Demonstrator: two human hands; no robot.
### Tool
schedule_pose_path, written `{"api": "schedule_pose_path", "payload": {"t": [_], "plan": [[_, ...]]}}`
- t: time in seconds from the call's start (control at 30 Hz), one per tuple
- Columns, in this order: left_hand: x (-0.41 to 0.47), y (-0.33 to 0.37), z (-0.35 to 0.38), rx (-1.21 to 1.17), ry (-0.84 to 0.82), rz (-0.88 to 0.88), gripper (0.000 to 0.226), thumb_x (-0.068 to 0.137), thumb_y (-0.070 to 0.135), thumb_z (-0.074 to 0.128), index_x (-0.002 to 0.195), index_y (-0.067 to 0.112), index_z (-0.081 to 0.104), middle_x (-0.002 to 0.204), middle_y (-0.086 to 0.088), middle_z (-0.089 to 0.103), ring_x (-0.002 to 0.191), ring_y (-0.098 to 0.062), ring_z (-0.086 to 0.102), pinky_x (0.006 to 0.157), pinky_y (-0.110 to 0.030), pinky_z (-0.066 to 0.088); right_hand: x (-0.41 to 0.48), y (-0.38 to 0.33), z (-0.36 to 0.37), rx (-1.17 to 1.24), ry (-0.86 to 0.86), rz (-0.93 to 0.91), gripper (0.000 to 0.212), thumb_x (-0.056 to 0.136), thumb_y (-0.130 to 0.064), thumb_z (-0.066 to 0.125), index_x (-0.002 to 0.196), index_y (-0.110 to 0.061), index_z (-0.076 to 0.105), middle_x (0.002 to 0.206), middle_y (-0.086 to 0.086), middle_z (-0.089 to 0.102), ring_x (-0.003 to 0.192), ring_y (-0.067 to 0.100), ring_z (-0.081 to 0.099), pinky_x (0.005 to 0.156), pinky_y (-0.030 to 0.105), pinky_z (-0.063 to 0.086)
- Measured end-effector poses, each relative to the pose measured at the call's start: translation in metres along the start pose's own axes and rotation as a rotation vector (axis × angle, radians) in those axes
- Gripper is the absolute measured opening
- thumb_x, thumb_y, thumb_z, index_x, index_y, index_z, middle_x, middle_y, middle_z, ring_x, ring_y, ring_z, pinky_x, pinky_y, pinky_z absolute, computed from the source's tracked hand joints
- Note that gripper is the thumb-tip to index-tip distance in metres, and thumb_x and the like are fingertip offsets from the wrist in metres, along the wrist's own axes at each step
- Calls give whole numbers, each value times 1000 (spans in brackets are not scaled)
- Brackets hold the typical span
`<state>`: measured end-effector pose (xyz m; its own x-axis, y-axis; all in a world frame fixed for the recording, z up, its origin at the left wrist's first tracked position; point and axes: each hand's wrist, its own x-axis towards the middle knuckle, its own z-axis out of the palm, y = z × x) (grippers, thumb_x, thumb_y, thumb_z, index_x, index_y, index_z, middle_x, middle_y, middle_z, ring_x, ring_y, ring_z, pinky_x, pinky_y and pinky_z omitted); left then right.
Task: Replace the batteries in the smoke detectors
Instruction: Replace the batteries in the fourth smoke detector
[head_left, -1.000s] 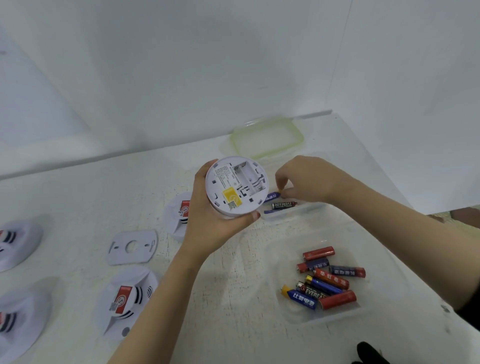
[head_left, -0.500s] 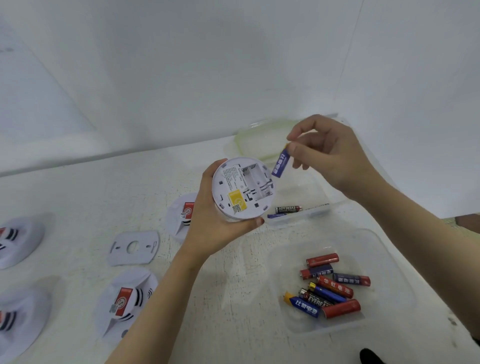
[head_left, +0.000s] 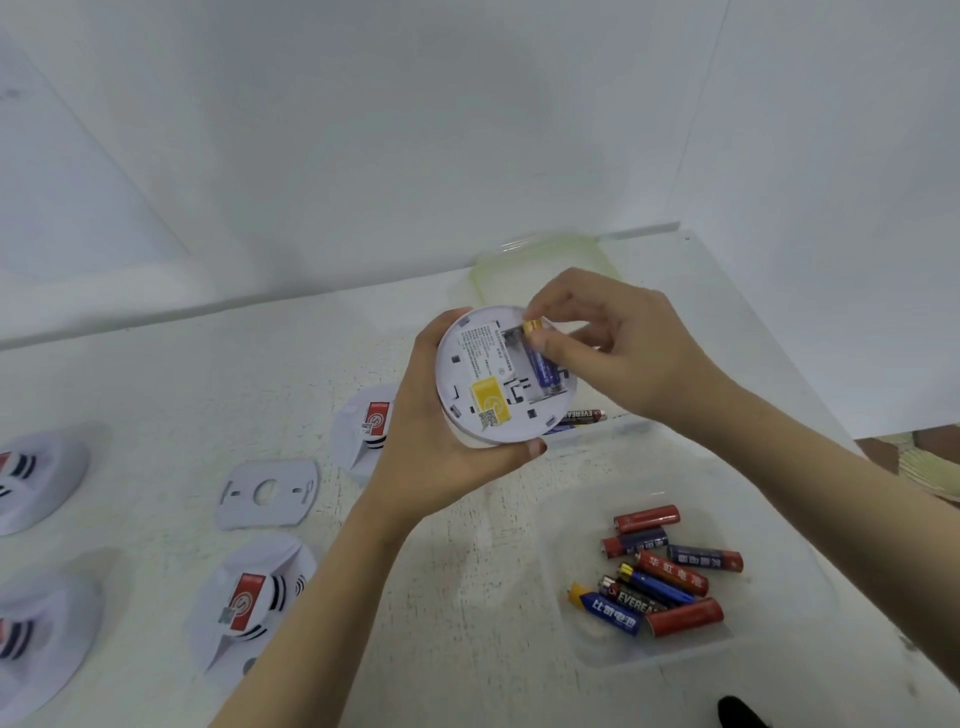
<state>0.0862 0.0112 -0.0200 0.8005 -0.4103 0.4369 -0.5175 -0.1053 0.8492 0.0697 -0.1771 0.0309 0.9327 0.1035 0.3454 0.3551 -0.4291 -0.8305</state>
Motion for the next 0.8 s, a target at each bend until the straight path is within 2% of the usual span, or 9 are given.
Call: {"api": "schedule_pose_path", "payload": {"t": [0.07, 0.13, 0.23, 0.4, 0.53, 0.6, 0.67, 0.73, 0.8], "plan": [[-1, 0, 0, 10, 19, 3, 91, 58, 25, 83, 132, 13, 32, 127, 27, 46, 122, -1, 49, 94, -13, 43, -3, 1, 3, 33, -8, -4, 3, 89, -10, 62, 90, -12, 61, 93, -3, 69, 73, -3, 64, 55, 11, 46], [-2, 1, 1, 35, 35, 29, 91, 59, 27, 82, 132, 10, 32, 127, 31, 43, 122, 2, 47, 96, -11, 40, -5, 2, 5, 3, -16, -23, 3, 89, -9, 61, 91, -11, 63, 89, -11, 67, 67, -4, 64, 51, 8, 43], [-2, 5, 3, 60, 80, 61, 89, 58, 29, 81, 131, 11, 33, 125, 35, 42, 120, 5, 47, 96, -9, 39, -6, 4, 5, -60, 3, -92, 11, 89, -14, 60, 97, -12, 66, 89, -13, 65, 72, 8, 67, 51, 14, 48], [-5, 8, -1, 104, 107, 95, 89, 58, 33, 80, 130, 6, 34, 126, 32, 43, 120, 2, 48, 97, -12, 39, -6, 0, 8, -169, -10, -197, 19, 89, -16, 55, 101, -9, 68, 84, -23, 59, 78, 8, 62, 60, 16, 53], [-7, 8, -2, 98, 115, 75, 89, 58, 29, 82, 130, 5, 35, 125, 29, 45, 119, 0, 50, 95, -12, 41, -10, 1, 10, -220, -32, -237, 24, 90, -14, 53, 107, -7, 67, 87, 2, 69, 76, 15, 64, 61, 30, 55], [-7, 7, -1, 85, 107, 59, 89, 58, 26, 82, 130, 7, 34, 125, 32, 44, 119, 1, 49, 94, -12, 41, -9, 4, 8, -207, -32, -204, 26, 90, -16, 52, 110, -11, 68, 92, 3, 71, 75, 18, 66, 60, 37, 56], [-7, 5, -1, 50, 109, 28, 89, 57, 27, 83, 131, 14, 33, 125, 28, 46, 121, -4, 50, 95, -17, 44, -8, 8, 4, -115, -48, -141, 30, 90, -21, 51, 116, -22, 65, 104, -5, 70, 82, 20, 69, 61, 42, 56], [-7, 3, -3, 37, 138, -4, 90, 57, 29, 83, 131, 17, 34, 126, 25, 46, 122, -6, 50, 97, -22, 46, -10, 11, 1, 94, -71, -51, 39, 92, -20, 50, 127, -36, 52, 119, -12, 62, 99, 16, 67, 74, 37, 58], [-7, 2, -4, 45, 166, -20, 90, 57, 31, 84, 131, 19, 34, 128, 20, 47, 123, -6, 49, 98, -22, 45, -12, 13, -1, 245, -66, 48, 51, 94, -15, 51, 133, -45, 40, 125, -10, 57, 104, 10, 65, 80, 27, 56]]}}
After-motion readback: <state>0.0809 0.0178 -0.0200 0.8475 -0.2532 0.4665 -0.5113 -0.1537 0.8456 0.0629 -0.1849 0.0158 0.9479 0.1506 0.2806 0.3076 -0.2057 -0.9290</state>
